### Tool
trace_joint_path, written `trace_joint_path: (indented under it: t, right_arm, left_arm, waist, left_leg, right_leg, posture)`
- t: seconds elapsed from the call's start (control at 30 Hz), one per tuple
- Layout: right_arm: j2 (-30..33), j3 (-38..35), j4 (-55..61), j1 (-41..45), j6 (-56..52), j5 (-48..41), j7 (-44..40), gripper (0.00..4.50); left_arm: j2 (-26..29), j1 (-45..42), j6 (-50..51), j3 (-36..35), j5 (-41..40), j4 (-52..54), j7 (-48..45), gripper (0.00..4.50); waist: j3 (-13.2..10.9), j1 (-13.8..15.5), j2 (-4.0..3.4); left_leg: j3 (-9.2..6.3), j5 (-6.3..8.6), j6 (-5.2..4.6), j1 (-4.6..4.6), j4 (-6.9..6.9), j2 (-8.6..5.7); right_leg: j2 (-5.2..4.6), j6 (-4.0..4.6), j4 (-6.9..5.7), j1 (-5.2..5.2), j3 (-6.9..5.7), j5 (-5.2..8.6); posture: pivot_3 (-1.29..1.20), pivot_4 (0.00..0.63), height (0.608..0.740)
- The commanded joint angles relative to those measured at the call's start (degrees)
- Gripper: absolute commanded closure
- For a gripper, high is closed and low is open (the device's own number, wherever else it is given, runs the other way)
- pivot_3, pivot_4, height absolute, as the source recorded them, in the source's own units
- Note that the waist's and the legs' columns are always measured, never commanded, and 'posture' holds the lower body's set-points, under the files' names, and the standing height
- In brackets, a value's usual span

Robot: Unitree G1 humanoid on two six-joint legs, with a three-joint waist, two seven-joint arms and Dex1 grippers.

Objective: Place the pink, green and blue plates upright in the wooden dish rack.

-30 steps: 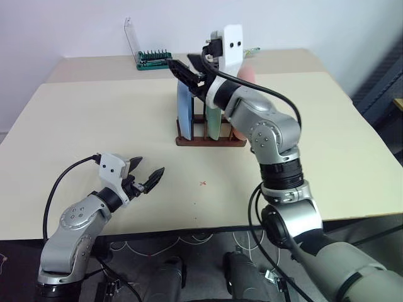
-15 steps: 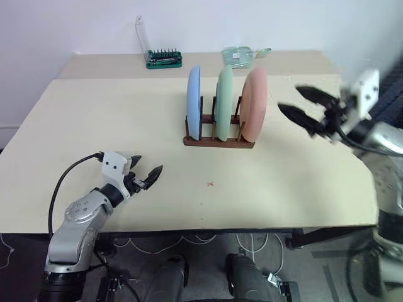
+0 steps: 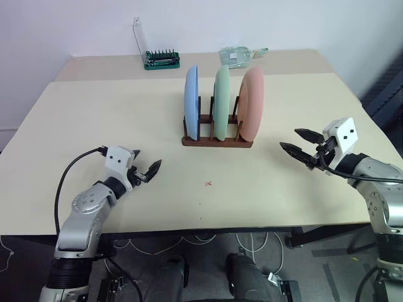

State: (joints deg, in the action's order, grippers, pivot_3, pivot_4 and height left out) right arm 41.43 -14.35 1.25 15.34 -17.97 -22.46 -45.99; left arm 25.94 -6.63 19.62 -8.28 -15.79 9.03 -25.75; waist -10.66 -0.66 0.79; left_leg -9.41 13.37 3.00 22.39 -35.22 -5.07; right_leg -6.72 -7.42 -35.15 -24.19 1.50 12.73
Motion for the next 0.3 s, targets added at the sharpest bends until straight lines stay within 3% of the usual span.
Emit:
trace_joint_path:
  t: [0.03,0.3]
  right_arm:
    - [-0.1,-0.8,-0.4,0.1,3.0,0.3,-0.8,1.59]
    - [-0.6,0.7,-2.8,1.5,3.9,0.5,-2.3,1.59]
  left_arm:
    - [0.9,0.8,-1.9,-2.0,0.8,1.0,0.5,0.44]
    - [0.0,3.6,-1.4,-3.0,0.9,3.2,1.9,0.44]
  waist:
    - [0.0,0.0,0.00]
    - [0.0,0.0,-0.01]
  left_leg:
    - [0.00,0.00,0.00,0.00,0.00,0.00]
    - [-0.01,0.00,0.00,-0.01,0.00,0.00]
  right_leg:
    - [0.00,0.00,0.00,0.00,0.00,0.00]
    - [0.00,0.00,-0.01,0.00,0.00,0.00]
  posture:
    - [0.00,0.150,0.740]
    - [0.00,0.150,0.740]
